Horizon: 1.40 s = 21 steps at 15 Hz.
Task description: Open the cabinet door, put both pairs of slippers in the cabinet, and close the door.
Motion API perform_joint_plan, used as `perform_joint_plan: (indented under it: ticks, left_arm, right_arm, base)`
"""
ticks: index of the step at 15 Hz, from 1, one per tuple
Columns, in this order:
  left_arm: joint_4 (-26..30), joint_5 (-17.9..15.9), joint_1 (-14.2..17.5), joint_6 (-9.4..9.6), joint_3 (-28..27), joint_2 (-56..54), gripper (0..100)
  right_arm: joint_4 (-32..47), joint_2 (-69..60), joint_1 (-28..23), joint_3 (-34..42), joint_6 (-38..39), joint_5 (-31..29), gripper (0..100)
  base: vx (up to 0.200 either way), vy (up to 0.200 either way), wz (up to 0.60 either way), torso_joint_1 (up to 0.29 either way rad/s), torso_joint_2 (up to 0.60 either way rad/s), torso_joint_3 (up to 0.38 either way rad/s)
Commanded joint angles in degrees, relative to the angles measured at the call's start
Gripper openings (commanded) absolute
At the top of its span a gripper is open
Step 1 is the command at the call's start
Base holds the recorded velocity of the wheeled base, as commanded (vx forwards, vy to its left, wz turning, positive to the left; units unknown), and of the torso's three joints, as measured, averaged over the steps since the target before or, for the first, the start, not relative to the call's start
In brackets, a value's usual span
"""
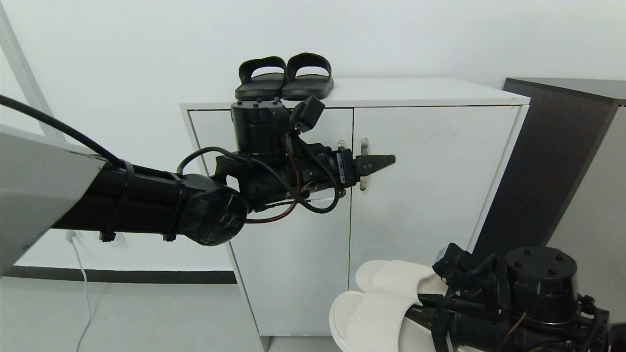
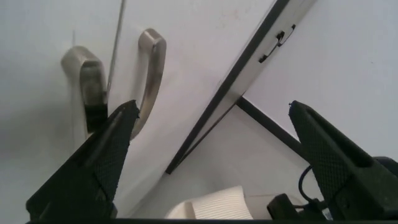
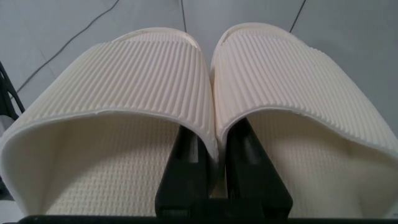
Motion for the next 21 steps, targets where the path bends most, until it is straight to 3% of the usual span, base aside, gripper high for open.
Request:
perform_joint_plan:
  ticks: [1,5,6,10,14,18,21]
  left_arm:
    - [0.08,1.06,0.02,-0.01,-1.91,1.66,100]
    - [4.04,1.50,-0.33,0.08,-5.60,3.51,100]
    - [4.04,1.50,-0.33,0.08,-5.69,3.60,0]
    - [3.51,1.59,-0.33,0.25,-3.66,2.54,0]
    - [3.33,1.50,-1.91,0.34,1.08,-1.41,0]
    - [-0.27,2.12,-5.78,0.34,9.08,-7.48,0]
    - [-3.79,3.35,-6.75,0.34,16.20,-12.05,0]
  right_arm:
    - [-0.02,0.13,0.00,0.06,-0.02,0.01,0]
    - [-0.02,0.13,0.00,0.06,-0.02,0.01,0]
    - [-0.02,0.13,0.00,0.06,-0.02,-0.07,0]
    - [-0.29,-0.23,0.09,1.47,-0.10,1.07,0]
    - [-8.37,0.21,0.09,6.12,-0.28,7.57,0]
    - [-9.34,0.48,0.09,8.50,-2.92,10.65,0]
    - [-9.34,0.57,0.09,9.02,-3.53,10.74,0]
  base:
    - [0.000,0.000,0.00,0.000,0.00,0.000]
    - [0.000,0.000,0.00,0.000,0.00,0.000]
    - [0.000,0.000,0.00,0.000,0.00,0.000]
    - [0.000,0.000,0.00,0.000,0.00,0.000]
    - [0.000,0.000,0.00,0.000,0.00,0.000]
    - [0.000,0.000,0.00,0.000,0.00,0.000]
    - [0.000,0.000,0.00,0.000,0.00,0.000]
